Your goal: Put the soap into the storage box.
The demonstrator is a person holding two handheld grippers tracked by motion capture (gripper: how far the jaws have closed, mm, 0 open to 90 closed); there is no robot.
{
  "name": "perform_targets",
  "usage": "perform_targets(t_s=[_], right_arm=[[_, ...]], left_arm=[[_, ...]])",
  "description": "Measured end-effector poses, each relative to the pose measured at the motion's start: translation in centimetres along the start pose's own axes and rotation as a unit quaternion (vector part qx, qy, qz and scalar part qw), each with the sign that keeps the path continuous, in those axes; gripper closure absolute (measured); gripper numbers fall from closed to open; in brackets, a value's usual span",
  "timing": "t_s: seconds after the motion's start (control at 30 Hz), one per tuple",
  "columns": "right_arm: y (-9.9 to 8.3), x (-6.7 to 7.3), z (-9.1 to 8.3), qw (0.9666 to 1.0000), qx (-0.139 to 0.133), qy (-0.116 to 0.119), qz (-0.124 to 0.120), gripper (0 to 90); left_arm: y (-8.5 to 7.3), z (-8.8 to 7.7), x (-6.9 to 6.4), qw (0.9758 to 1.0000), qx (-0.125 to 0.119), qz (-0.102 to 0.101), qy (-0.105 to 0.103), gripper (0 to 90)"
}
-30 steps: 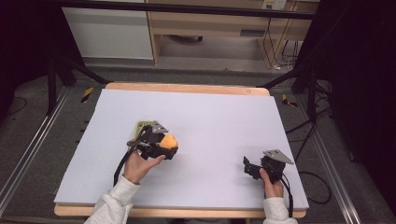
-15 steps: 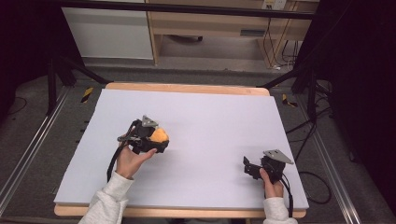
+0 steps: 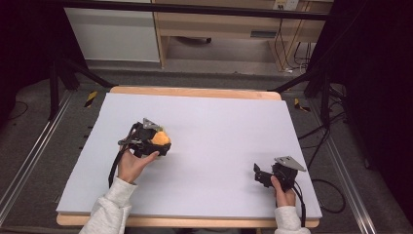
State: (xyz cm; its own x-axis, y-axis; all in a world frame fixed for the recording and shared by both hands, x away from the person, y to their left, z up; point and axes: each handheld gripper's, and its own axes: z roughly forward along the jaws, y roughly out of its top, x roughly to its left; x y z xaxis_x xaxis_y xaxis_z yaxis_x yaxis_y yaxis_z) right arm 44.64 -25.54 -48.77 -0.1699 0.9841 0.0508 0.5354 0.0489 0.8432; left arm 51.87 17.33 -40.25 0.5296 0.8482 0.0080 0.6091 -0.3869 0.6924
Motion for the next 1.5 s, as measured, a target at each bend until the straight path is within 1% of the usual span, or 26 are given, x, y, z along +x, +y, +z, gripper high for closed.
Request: perform_targets(t_s=[0.13, 0.2, 0.33, 0.4, 0.47, 0.57, 0.7, 0.73, 0.87, 1.13, 1.3, 1.5], right_arm=[[0.0, 0.0, 0.0, 1.0000, 0.001, 0.000, 0.000, 3.1], [0.0, 0.0, 0.0, 1.0000, 0.001, 0.000, 0.001, 3.1], [0.0, 0.0, 0.0, 1.0000, 0.001, 0.000, 0.000, 3.1], [0.0, 0.0, 0.0, 1.0000, 0.001, 0.000, 0.001, 3.1], [0.0, 0.0, 0.0, 1.0000, 0.001, 0.000, 0.001, 3.1], [0.0, 0.0, 0.0, 1.0000, 0.001, 0.000, 0.001, 3.1], [0.0, 0.0, 0.0, 1.0000, 0.001, 0.001, 0.002, 3.1], [0.0, 0.0, 0.0, 1.0000, 0.001, 0.001, 0.002, 3.1], [0.0, 0.0, 0.0, 1.0000, 0.002, 0.001, 0.001, 3.1], [0.0, 0.0, 0.0, 1.0000, 0.002, 0.001, 0.002, 3.0], [0.0, 0.0, 0.0, 1.0000, 0.002, 0.002, 0.002, 3.1], [0.0, 0.0, 0.0, 1.0000, 0.002, 0.002, 0.002, 3.1]], left_arm=[[0.0, 0.0, 0.6, 0.9999, 0.000, -0.005, 0.010, 26.3], [-0.1, 0.0, 1.0, 0.9998, -0.002, -0.014, 0.016, 26.3], [-0.1, 0.0, 1.4, 0.9996, 0.001, -0.011, 0.027, 26.3], [-0.1, 0.0, 1.7, 0.9995, -0.001, -0.017, 0.027, 26.3], [-0.1, 0.1, 2.0, 0.9994, 0.001, -0.017, 0.030, 26.3], [-0.1, 0.2, 2.5, 0.9991, 0.001, -0.023, 0.036, 26.3], [-0.1, 0.3, 2.7, 0.9990, 0.002, -0.024, 0.038, 26.3], [-0.1, 0.4, 2.7, 0.9989, 0.000, -0.028, 0.038, 26.3], [-0.1, 0.7, 2.9, 0.9988, 0.006, -0.025, 0.041, 26.4], [-0.3, 1.8, 3.4, 0.9983, 0.016, -0.030, 0.047, 26.4], [-0.4, 2.1, 3.4, 0.9982, 0.020, -0.030, 0.048, 26.4], [-0.7, 2.7, 3.6, 0.9977, 0.029, -0.030, 0.054, 26.4]])
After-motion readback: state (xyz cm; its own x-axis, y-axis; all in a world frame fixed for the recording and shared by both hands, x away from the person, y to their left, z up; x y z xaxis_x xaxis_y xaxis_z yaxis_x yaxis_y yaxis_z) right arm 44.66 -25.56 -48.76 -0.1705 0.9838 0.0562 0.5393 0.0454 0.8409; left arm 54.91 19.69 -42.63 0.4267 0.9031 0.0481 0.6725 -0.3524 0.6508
